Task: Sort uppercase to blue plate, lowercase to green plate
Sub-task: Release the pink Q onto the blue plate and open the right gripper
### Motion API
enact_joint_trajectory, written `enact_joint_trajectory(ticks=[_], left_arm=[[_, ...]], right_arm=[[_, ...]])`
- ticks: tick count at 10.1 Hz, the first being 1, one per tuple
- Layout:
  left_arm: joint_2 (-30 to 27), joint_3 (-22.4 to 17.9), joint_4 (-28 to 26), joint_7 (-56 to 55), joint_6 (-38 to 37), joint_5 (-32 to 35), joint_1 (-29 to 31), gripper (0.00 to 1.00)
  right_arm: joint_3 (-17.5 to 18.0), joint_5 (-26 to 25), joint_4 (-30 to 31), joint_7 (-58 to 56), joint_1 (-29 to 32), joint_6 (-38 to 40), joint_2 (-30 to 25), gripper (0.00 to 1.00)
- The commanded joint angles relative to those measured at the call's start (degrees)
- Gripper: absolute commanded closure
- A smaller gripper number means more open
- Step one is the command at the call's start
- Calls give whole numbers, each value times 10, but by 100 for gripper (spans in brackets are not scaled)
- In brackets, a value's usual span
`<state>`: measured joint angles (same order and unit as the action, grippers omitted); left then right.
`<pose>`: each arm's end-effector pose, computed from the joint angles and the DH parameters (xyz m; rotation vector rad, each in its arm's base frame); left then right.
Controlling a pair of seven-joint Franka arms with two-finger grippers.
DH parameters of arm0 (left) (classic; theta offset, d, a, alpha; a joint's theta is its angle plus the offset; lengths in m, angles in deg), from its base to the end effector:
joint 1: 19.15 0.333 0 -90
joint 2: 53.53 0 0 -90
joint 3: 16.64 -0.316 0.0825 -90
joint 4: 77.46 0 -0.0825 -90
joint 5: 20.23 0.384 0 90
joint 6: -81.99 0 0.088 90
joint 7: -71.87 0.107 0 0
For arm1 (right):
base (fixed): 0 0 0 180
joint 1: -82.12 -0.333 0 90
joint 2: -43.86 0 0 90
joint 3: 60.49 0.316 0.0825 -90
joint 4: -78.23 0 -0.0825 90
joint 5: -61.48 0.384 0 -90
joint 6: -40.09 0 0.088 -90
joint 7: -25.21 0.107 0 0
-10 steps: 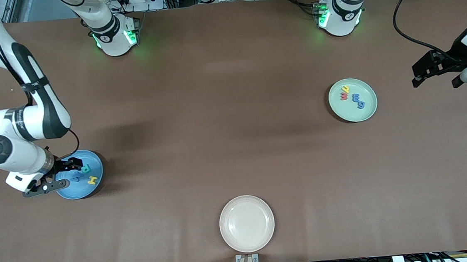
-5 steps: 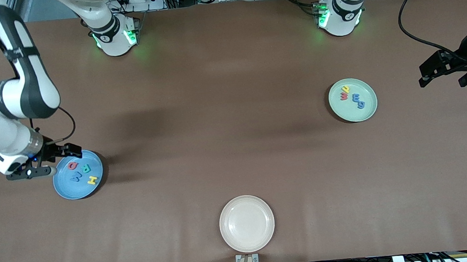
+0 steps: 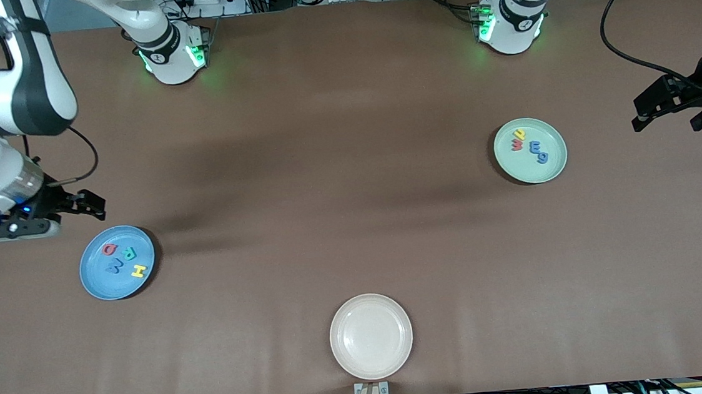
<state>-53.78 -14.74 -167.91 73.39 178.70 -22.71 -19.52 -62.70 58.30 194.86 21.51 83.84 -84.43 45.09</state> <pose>0.5644 -0.0266 0.6343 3.0913 -0.0982 0.1754 0.5657 -0.0409 0.4446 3.0805 0.0383 0.1739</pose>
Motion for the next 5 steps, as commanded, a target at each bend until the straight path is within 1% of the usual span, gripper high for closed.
enact_joint_trajectory(ticks=[1,2,3,4,5], left_arm=[[-1,7,5,-8,1,-10,7,0],[-1,8,5,-9,1,-10,7,0],[-2,7,5,-9,1,-9,8,0],[-4,7,5,-9,1,-9,9,0],[-5,7,5,-9,1,-8,8,0]], right_arm=[[-11,12,-74,5,-10,76,-21,0],[-11,19,-110,6,-10,114,-21,0],[-14,44,-140,6,-10,161,-22,0],[-13,58,-176,6,-10,210,-27,0],[-10,59,-217,6,-10,259,-29,0]])
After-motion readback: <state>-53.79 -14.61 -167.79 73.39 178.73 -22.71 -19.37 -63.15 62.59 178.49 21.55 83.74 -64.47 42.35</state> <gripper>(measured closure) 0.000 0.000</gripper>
